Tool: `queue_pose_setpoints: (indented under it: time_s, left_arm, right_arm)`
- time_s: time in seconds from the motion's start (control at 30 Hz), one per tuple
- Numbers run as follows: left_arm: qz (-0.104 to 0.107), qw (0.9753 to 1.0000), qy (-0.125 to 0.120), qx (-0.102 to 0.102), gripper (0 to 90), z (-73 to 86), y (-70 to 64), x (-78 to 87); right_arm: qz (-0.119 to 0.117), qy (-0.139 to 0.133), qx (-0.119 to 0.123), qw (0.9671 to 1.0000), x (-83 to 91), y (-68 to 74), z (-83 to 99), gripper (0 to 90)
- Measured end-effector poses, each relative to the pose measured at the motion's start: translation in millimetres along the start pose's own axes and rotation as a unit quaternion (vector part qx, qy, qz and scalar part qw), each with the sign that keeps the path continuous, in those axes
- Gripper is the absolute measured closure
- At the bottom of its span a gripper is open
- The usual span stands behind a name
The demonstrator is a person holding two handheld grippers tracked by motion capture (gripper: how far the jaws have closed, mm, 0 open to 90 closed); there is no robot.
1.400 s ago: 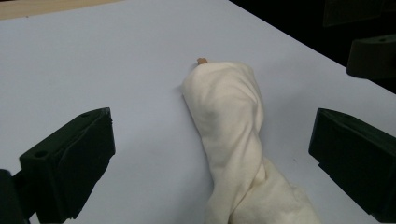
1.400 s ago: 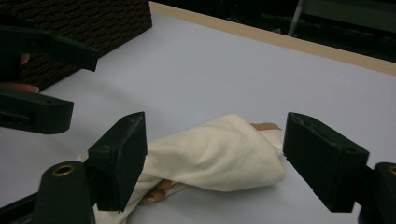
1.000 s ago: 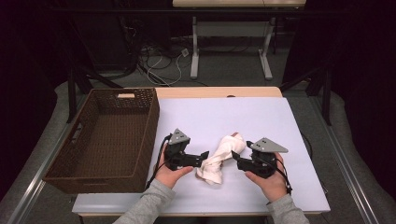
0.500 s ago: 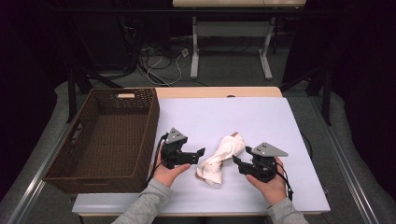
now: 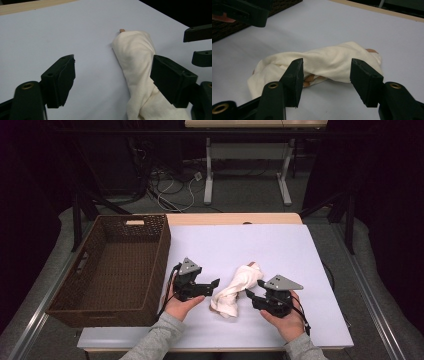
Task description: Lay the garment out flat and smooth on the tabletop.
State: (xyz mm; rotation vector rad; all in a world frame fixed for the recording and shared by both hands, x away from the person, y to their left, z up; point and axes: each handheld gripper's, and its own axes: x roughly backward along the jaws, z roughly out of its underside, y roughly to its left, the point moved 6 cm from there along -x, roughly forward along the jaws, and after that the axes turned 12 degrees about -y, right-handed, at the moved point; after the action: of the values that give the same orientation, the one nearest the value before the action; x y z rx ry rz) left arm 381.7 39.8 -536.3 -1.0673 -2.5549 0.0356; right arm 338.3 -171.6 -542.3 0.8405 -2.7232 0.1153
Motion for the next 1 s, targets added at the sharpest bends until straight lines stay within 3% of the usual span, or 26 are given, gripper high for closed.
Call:
queue_pose_setpoints:
  time_s: [0.27, 0.33, 0.57, 0.7, 1.0]
  left_arm:
    - [0.004, 0.9998, 0.018, -0.006, 31.3, 7.1, -5.2, -4.7]
    - [0.002, 0.9997, 0.019, -0.017, 32.7, 8.9, -5.9, -6.2]
    - [0.01, 0.9992, 0.039, -0.005, 40.7, 16.8, -14.3, -10.1]
    - [0.007, 0.9989, 0.045, -0.004, 40.9, 19.3, -15.1, -10.8]
    - [0.002, 0.9988, 0.048, -0.007, 41.4, 20.4, -13.8, -9.3]
  right_arm:
    - [-0.003, 0.007, -0.006, 1.0, -2.0, 5.9, 3.5, 46.1]
    - [-0.006, 0.008, -0.001, 0.9999, -2.4, 6.6, 3.9, 46.6]
    - [-0.021, 0.035, -0.005, 0.9992, -8.3, 20.9, 12.0, 48.6]
    - [-0.033, 0.042, -0.012, 0.9985, -9.8, 26.3, 14.0, 49.9]
    - [-0.06, 0.051, 0.014, 0.9968, -19.3, 49.9, 16.4, 50.2]
